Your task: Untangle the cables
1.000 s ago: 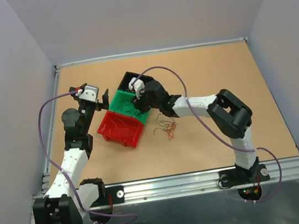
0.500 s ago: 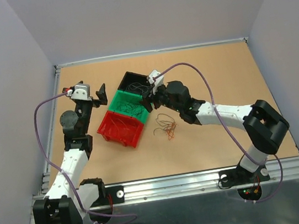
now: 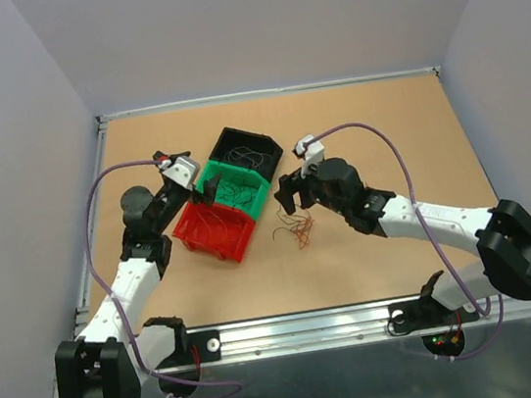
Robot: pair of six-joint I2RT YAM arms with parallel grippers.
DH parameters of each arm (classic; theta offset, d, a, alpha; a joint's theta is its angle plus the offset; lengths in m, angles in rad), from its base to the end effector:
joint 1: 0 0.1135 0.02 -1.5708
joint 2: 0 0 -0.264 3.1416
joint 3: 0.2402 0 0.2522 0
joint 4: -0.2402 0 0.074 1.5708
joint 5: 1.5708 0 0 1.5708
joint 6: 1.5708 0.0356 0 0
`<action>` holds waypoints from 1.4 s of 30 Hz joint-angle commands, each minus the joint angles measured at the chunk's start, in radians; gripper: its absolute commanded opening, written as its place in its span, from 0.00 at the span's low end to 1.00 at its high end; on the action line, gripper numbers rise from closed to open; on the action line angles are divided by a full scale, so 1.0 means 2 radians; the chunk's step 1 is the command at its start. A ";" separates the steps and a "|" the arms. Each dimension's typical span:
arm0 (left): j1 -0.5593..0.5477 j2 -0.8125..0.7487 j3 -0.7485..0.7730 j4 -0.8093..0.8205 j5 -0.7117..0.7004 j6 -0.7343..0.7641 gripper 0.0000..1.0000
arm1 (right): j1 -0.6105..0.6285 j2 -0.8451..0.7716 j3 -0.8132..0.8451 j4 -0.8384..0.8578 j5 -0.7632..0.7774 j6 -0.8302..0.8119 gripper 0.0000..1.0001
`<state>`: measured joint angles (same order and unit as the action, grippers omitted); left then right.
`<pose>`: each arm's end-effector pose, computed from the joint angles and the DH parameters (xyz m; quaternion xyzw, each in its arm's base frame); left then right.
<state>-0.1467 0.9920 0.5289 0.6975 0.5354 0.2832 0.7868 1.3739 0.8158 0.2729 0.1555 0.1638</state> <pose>0.2183 -0.0506 0.3030 0.3303 0.5395 -0.1119 0.7664 0.2247 0.2175 0.2629 -0.2003 0.7739 0.2182 0.5598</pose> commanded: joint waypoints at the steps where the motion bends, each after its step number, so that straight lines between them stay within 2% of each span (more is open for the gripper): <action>1: -0.027 0.012 0.032 -0.037 0.028 0.052 0.99 | 0.002 -0.007 -0.025 -0.064 -0.022 0.025 0.85; 6: -0.031 0.023 0.040 -0.039 0.014 0.036 0.99 | 0.002 0.044 -0.008 -0.085 -0.075 -0.028 0.84; 10: -0.027 0.032 0.064 -0.047 -0.001 -0.007 0.99 | 0.002 0.104 0.021 -0.089 -0.074 -0.056 0.84; 14: -0.024 0.020 0.060 -0.043 0.018 -0.015 0.99 | 0.003 0.153 0.049 -0.092 -0.073 -0.070 0.81; 18: -0.024 -0.004 0.039 -0.028 0.051 -0.001 0.99 | 0.003 0.178 0.065 -0.094 -0.069 -0.077 0.72; 22: -0.024 -0.017 0.017 -0.001 0.028 0.000 0.99 | 0.003 0.176 0.067 -0.083 -0.068 -0.097 0.57; 23: -0.024 -0.020 0.015 0.006 0.023 0.003 0.99 | 0.003 0.171 0.063 -0.074 -0.072 -0.100 0.42; 25: -0.024 -0.021 0.009 0.014 0.020 0.014 0.99 | 0.002 0.164 0.058 -0.064 -0.075 -0.099 0.24; 26: -0.024 -0.023 0.007 0.019 0.019 0.023 0.99 | 0.003 0.155 0.051 -0.055 -0.088 -0.096 0.11; 27: -0.024 -0.024 0.000 0.031 0.010 0.022 0.99 | 0.003 0.147 0.046 -0.049 -0.092 -0.093 0.07; 31: -0.024 -0.037 -0.013 0.049 -0.004 0.025 0.99 | 0.003 0.092 0.003 0.007 -0.109 -0.069 0.01; 38: -0.024 -0.066 -0.043 0.085 0.006 0.028 0.99 | 0.003 -0.055 -0.103 0.172 -0.125 -0.016 0.00; 42: -0.024 -0.069 -0.044 0.086 0.010 0.027 0.99 | 0.003 -0.092 -0.121 0.211 -0.072 -0.011 0.01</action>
<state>-0.1989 0.8738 0.4492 0.7803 0.5442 0.3260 0.7868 1.2163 0.6079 0.5194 -0.0654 0.1078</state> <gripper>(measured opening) 0.986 0.034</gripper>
